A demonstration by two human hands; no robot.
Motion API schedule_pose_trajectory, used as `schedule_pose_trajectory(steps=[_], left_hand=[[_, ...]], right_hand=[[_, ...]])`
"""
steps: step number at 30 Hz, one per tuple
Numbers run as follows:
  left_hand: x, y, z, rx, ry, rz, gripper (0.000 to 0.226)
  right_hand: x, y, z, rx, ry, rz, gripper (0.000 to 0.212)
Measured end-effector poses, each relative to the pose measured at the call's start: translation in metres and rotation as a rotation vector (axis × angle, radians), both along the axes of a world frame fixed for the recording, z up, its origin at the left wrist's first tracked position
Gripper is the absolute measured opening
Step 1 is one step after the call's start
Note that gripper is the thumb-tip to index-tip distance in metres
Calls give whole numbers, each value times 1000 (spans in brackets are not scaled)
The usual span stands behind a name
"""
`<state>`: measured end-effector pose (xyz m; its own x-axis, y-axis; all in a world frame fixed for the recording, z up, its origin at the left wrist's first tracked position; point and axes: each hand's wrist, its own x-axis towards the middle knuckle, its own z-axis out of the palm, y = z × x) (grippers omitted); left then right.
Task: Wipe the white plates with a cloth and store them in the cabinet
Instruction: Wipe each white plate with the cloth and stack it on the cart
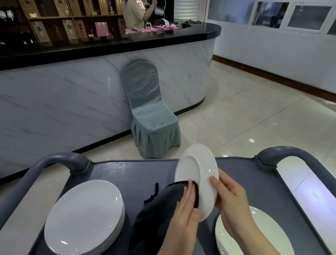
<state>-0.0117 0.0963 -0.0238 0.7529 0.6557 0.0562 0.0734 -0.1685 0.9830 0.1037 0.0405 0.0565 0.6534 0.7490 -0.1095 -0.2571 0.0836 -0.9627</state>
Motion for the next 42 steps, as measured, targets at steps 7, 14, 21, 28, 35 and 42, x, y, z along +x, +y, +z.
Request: schedule_pose_trajectory(steps=[7,14,21,28,35,42], left_hand=[[4,42,16,94,128,87,54],[-35,58,13,9,288,252,34],[-47,64,65,-598,-223,363,43],[-90,78,44,-691,-274,671,34],[-152,103,19,-750,-260,783,38],[-218,135,5,-395,-6,769,38]], right_hand=[[-17,-7,-10,5,-1,106,32],[-14,-8,-7,-44,-278,58,35],[-46,0,-15,-148,-1034,392,52],[-62,38,-27,-354,-1191,803,41],[-64,81,-44,-581,-701,223,51],[-118,118,-67,-505,-298,196,42]])
